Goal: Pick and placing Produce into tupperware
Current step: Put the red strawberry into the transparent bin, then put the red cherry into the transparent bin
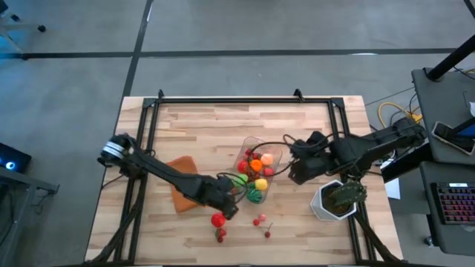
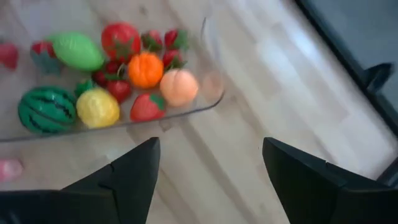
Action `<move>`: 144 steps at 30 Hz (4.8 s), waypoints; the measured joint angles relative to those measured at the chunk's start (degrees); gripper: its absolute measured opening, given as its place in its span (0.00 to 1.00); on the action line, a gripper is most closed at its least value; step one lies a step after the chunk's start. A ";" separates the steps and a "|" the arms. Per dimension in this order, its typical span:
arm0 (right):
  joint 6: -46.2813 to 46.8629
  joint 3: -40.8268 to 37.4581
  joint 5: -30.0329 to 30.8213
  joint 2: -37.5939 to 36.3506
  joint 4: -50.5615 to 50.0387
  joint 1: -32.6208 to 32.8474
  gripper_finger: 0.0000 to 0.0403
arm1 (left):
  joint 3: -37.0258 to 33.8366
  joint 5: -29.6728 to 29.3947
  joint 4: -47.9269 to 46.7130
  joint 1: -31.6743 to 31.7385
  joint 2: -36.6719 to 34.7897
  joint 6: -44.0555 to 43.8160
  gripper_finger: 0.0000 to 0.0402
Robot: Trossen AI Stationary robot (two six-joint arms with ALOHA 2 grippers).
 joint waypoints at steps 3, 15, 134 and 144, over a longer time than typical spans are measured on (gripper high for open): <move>-0.03 -0.13 2.80 -2.73 -0.23 0.00 0.69 | 5.65 -0.02 -7.45 -0.25 3.43 4.36 0.64; 3.00 -0.42 5.92 -9.45 -4.93 -3.96 0.69 | 9.20 -0.05 -10.57 -0.84 8.38 10.06 0.64; 5.95 -3.32 8.87 -10.95 -5.51 -6.12 0.69 | 1.60 -9.26 13.16 10.62 -5.42 40.58 0.69; 2.42 -3.96 2.91 -10.96 -5.42 -6.14 0.69 | 1.55 -7.03 2.33 4.59 -12.64 26.93 0.77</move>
